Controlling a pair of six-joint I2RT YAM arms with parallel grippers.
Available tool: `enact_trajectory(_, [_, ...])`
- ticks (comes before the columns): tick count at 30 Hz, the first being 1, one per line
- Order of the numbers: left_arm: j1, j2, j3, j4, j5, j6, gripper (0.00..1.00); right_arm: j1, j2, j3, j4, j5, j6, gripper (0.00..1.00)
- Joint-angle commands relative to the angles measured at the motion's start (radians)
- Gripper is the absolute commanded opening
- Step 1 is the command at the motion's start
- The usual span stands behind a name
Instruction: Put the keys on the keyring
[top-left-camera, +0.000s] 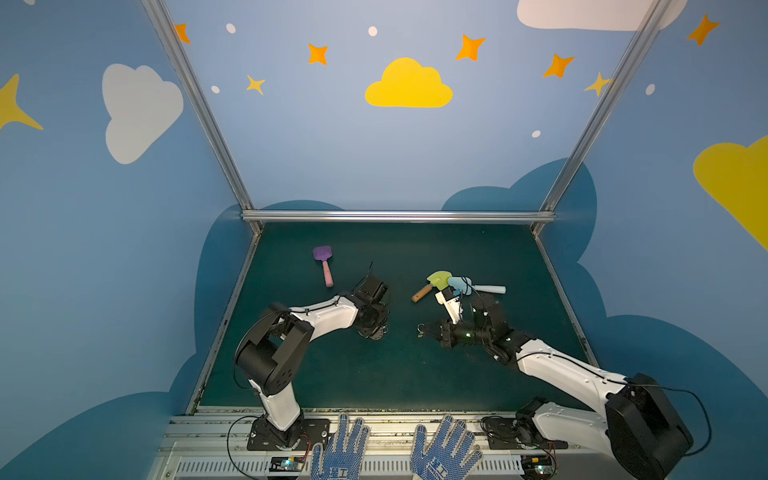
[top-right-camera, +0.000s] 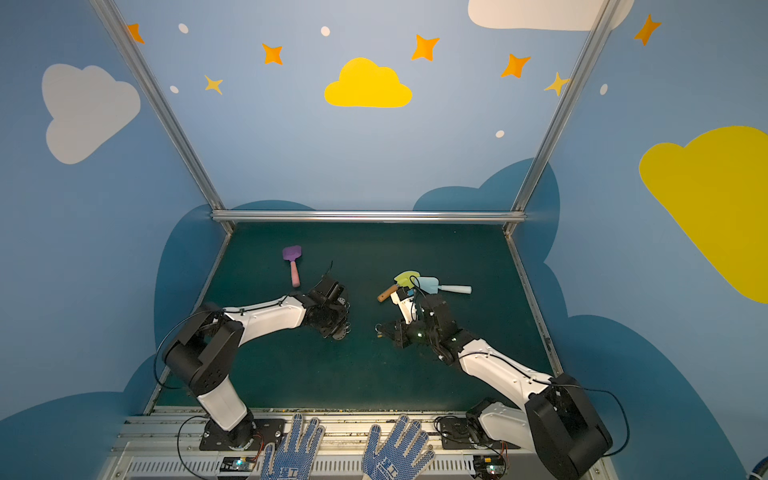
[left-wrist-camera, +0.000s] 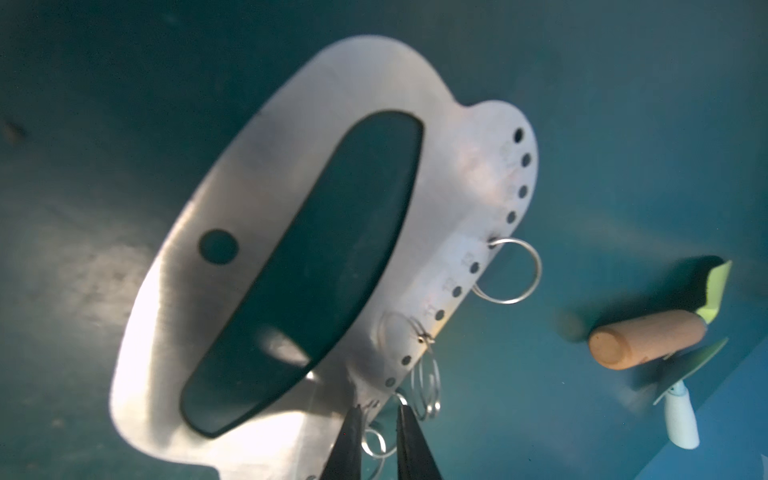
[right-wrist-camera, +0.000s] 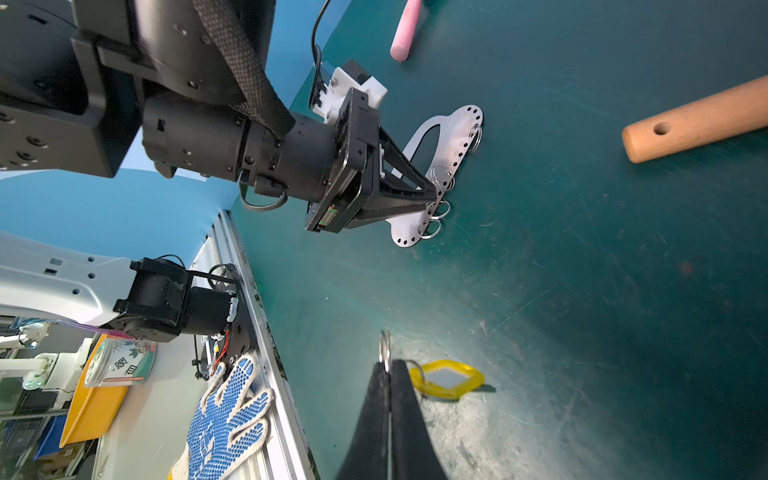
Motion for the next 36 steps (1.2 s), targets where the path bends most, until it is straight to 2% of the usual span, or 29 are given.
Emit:
enact_trajectory(1, [-0.005,0.026,0.021,-0.02,0.006,0.008,0.22,-0.002,0.007,0.002,0.015,-0.005,-0.008,0.0])
enact_trajectory(5, [-0.014,0.023,0.028,-0.041,0.012,0.004,0.33,-0.002,0.003,0.003,0.007,-0.004,-0.011,0.0])
enact_trajectory(7, [-0.02,0.009,0.028,-0.06,0.008,-0.004,0.41,-0.003,0.0,0.003,0.003,-0.004,-0.014,0.0])
enact_trajectory(14, [-0.043,-0.03,-0.002,-0.02,-0.004,-0.066,0.42,-0.004,0.012,0.005,0.016,-0.01,-0.01,0.0])
enact_trajectory(29, [-0.028,0.061,0.054,-0.061,-0.08,-0.031,0.34,-0.016,-0.042,-0.014,-0.02,0.007,-0.021,0.0])
enact_trajectory(36, [-0.018,0.093,0.062,-0.079,-0.08,-0.011,0.2,-0.022,-0.042,-0.017,-0.017,0.001,-0.019,0.0])
